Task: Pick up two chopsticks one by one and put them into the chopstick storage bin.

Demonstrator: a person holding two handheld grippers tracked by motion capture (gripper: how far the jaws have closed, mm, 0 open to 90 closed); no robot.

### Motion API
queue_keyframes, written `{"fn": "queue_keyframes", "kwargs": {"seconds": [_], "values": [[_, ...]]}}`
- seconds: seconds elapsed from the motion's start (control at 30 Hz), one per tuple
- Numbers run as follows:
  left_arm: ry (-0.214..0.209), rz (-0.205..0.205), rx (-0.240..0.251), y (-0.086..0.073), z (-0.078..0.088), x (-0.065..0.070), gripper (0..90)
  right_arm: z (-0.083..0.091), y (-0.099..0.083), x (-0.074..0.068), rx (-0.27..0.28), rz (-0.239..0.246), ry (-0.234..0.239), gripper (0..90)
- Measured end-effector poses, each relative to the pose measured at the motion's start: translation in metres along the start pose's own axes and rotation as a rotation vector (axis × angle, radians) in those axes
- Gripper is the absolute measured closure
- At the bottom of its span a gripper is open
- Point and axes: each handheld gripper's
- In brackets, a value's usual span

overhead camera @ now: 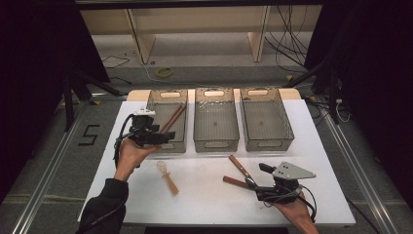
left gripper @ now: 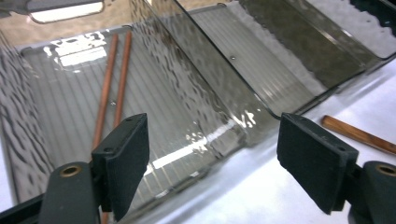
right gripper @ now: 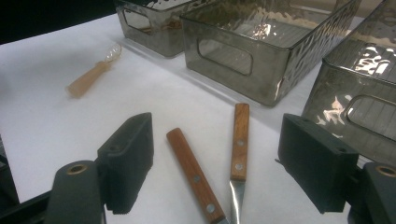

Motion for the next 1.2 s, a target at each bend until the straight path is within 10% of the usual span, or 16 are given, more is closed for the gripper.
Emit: {"fn": "queue_keyframes", "kwargs": {"seconds": [1.2], "values": [[0.052, 0.000, -0.171, -0.068, 0.000, 0.034, 22.3, -0.002, 0.001, 0.001, -0.001, -0.003, 0.001, 27.5]]}}
Point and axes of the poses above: each handheld gripper's, and its own axes: z roughly backward along the jaws, y roughly out of its top, x roughly to its right, and after that the axes turned 4 degrees about x, right-handed
